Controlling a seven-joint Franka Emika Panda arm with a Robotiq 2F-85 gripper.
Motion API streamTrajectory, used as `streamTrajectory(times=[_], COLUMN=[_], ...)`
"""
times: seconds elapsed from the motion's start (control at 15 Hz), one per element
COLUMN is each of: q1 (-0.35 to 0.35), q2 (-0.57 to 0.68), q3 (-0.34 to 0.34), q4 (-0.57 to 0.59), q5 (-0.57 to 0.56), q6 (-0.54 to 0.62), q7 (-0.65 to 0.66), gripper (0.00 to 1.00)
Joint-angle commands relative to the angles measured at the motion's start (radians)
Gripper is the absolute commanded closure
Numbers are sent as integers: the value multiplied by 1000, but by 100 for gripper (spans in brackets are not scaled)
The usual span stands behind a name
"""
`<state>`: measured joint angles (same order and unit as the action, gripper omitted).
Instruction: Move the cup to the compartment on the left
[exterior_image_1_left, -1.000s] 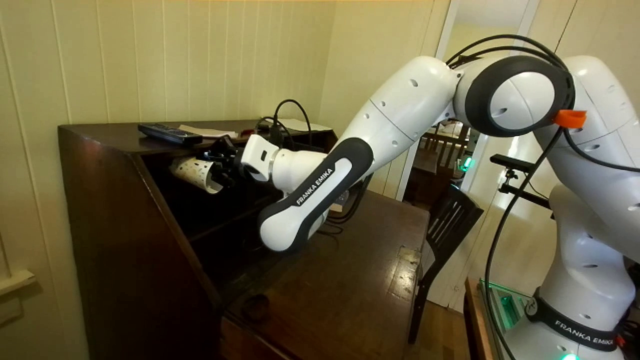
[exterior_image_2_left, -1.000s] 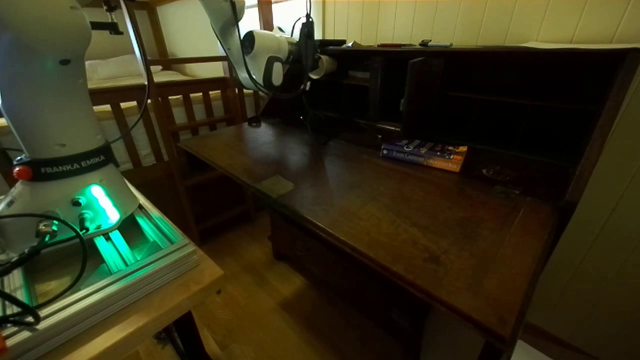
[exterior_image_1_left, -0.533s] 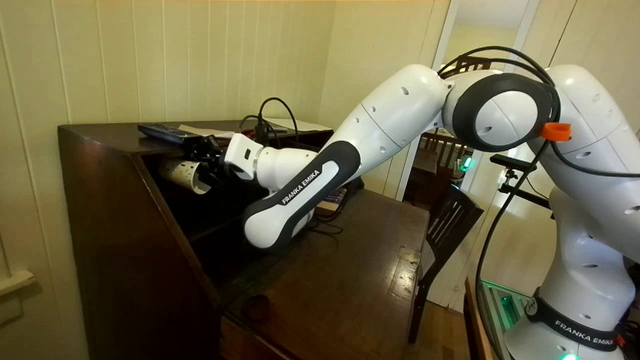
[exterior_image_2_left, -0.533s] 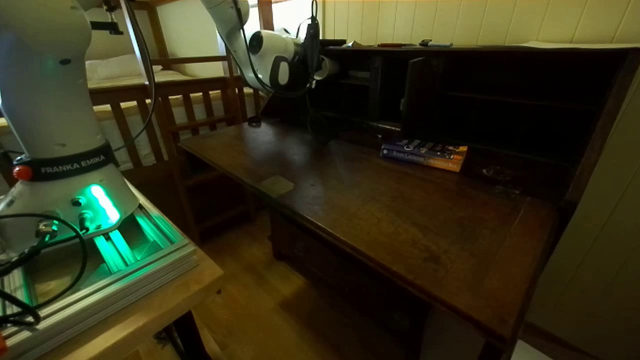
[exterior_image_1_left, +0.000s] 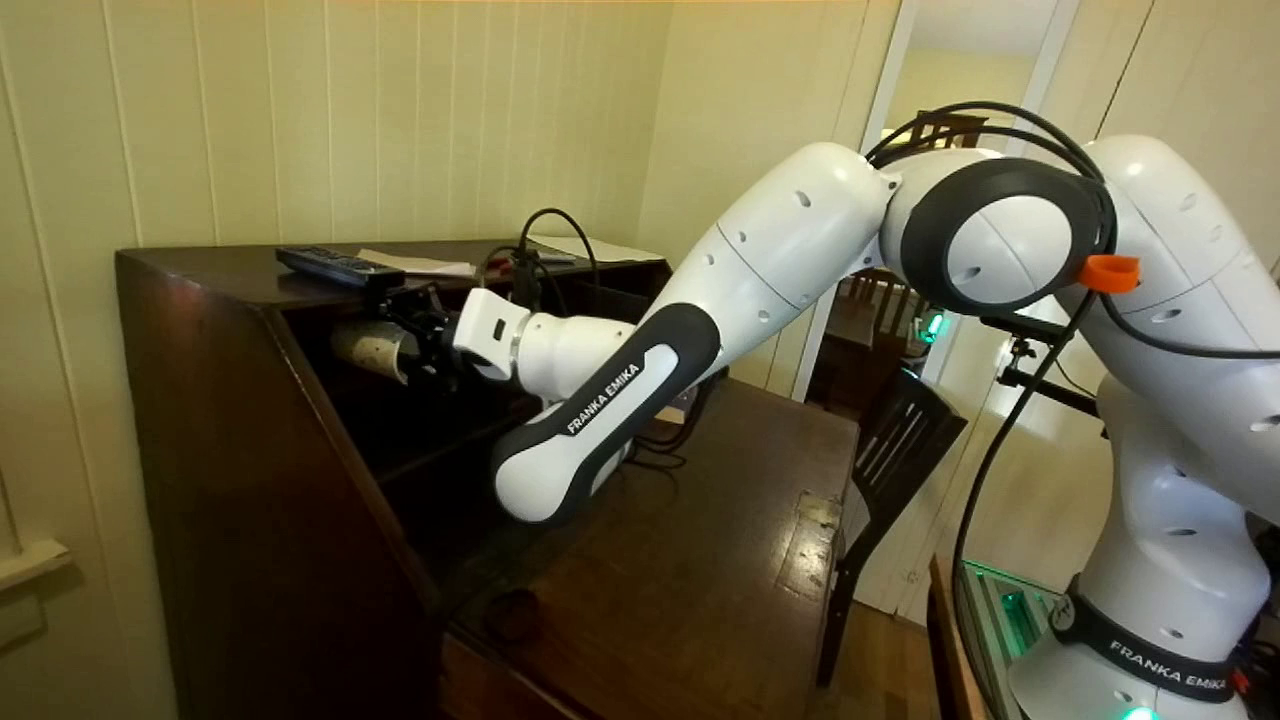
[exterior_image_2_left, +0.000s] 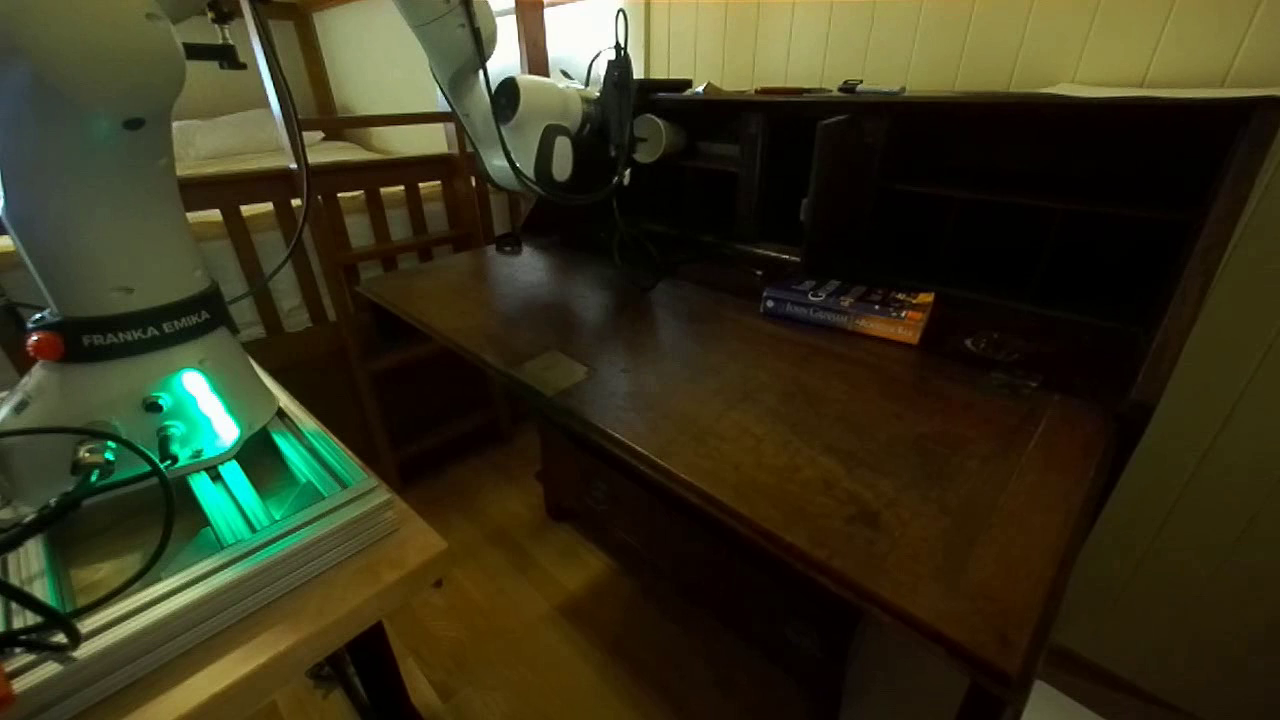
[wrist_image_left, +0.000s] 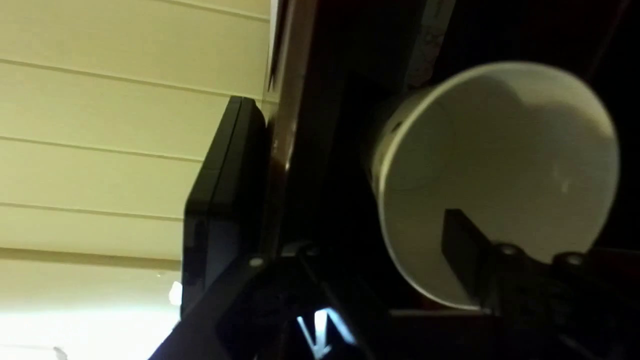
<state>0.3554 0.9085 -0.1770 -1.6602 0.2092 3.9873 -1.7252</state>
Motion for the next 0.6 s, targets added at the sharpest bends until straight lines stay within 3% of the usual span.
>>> streamTrajectory(times=[0.0,0.13,0.27,0.33,0.4,0.47,0.53], q1=[34,53,77,151,161,131,212], q2=[-79,-117,-173,-204,-271,-309,-356], q3=[3,13,22,-53,-38,15,-59], q4=[-137,-212,-302,-295,-399,-434,-470], q5=[-10,16,43,76,112,165,268], q6=[113,205,306,250,255,247,242], q7=[-18,-42,-86,-68,-113,-169,-182], gripper=[9,0,0,0,0,0,0])
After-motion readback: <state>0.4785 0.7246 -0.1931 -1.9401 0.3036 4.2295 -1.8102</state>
